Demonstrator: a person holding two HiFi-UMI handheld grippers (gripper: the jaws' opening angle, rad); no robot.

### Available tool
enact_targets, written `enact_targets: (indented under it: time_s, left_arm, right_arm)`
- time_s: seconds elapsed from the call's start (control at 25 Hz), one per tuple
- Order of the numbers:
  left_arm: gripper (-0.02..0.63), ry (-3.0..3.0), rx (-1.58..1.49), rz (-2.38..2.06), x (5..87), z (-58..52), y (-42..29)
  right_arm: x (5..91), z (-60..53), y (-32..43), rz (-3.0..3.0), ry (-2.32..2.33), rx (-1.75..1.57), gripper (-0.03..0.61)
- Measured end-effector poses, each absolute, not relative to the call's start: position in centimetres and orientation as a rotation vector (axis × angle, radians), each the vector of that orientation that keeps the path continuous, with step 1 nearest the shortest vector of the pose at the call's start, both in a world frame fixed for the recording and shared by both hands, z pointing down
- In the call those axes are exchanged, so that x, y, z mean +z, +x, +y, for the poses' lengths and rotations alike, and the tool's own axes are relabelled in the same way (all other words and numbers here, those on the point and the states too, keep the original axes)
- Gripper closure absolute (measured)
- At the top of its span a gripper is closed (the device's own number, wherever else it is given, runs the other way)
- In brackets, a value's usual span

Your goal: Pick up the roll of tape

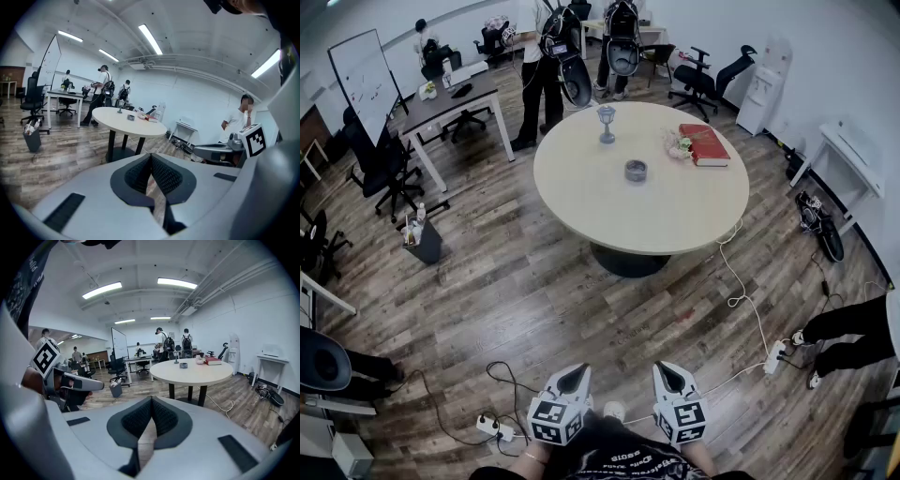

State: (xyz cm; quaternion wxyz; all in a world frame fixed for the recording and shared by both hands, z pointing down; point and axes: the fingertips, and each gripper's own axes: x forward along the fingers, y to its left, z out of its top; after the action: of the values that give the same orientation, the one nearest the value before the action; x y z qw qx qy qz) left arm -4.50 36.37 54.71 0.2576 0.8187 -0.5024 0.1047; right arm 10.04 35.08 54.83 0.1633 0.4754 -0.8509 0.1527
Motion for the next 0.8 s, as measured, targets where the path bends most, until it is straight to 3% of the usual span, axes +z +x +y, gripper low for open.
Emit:
enact_targets:
  time_s: [0.6,0.64,0.68,0.8]
  left_arm:
    - [0.587,2.290,0.253,-1.328,53.6,38.9,-4.3]
    - [0.561,2.307,0.244,-1.296,53.4,39.0,-4.0]
    - [0.495,2.330,0.238,-1.257,53.3,39.1,-3.6]
    - [0.357,2.401,0.243,-1.164,53.0,39.1,-2.4]
  right_arm:
    - [54.0,37.4,9.2,-2.476,1.395,0.473,0.567]
    - [54.0,37.5,9.0,-2.485,1.385,0.483,0.501]
    - [53.9,37.5,8.8,-2.493,1.368,0.480,0.414]
    - [53.8,37.5,8.3,-2.490,1.331,0.412,0.301]
